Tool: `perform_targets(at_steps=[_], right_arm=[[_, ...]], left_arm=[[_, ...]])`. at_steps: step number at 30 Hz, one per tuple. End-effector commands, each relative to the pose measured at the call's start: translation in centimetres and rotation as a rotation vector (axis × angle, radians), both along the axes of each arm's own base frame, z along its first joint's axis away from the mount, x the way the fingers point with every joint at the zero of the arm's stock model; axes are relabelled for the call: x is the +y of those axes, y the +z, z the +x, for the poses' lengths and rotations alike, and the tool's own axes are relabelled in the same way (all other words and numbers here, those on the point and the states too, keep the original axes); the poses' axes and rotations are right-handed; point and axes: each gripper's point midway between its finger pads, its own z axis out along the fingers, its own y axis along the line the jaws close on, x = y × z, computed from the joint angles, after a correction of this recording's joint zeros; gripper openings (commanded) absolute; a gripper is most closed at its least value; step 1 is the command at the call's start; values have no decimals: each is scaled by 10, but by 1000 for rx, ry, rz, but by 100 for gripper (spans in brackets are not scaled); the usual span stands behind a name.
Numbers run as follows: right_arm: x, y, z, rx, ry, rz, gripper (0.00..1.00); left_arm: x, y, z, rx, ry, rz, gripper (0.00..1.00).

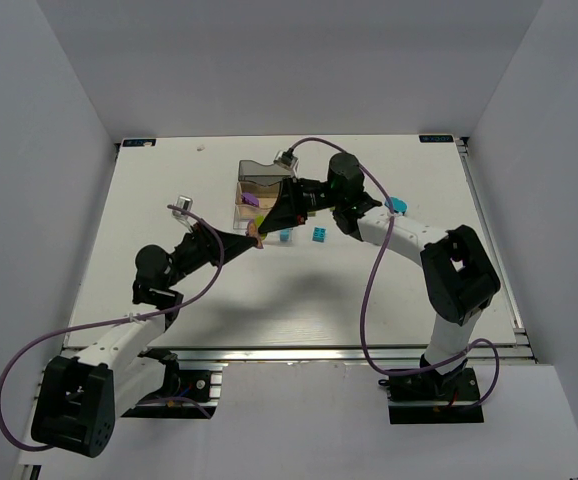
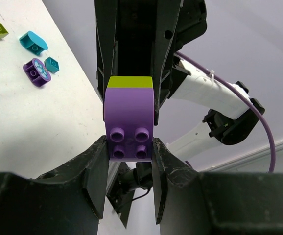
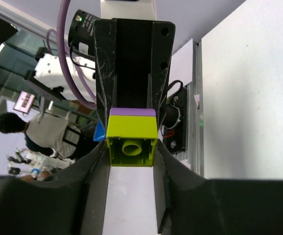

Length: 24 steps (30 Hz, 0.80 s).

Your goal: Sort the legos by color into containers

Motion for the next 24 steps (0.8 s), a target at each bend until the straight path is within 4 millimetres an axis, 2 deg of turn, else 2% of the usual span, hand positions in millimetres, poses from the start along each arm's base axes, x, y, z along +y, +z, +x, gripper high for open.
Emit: perform_targets(at_steps=[1, 2, 8, 16, 19, 20, 21, 22, 23, 24], right_arm=[[3, 13, 4, -81, -6, 32, 10], [3, 11, 6, -73, -11, 22, 0], [-9, 9, 26, -105, -30, 22, 0], [-31, -1, 57, -124, -76, 16, 0], [-32, -18, 89, -207, -175, -56, 0], [-30, -27, 119, -202, -299, -183, 0], [-32, -36, 141, -367, -346, -233, 0], [-33, -39, 160, -424, -416, -292, 0], [-36, -40, 194, -491, -537, -362, 0], [-39, -41, 210, -563, -580, -391, 0]], left_arm=[[1, -3, -2, -10, 5, 7, 0], [1, -5, -2, -3, 5, 10, 0], [3, -8, -4, -20, 14, 44, 0], [22, -7, 3, -36, 72, 42, 0], [23, -12, 8, -22, 80, 66, 0], [23, -22, 10, 29, 83, 87, 0], [24, -22, 14, 37, 91, 104, 0], [26, -28, 19, 34, 117, 140, 0], [27, -40, 21, 99, 125, 170, 0], [28, -41, 23, 101, 135, 187, 0]])
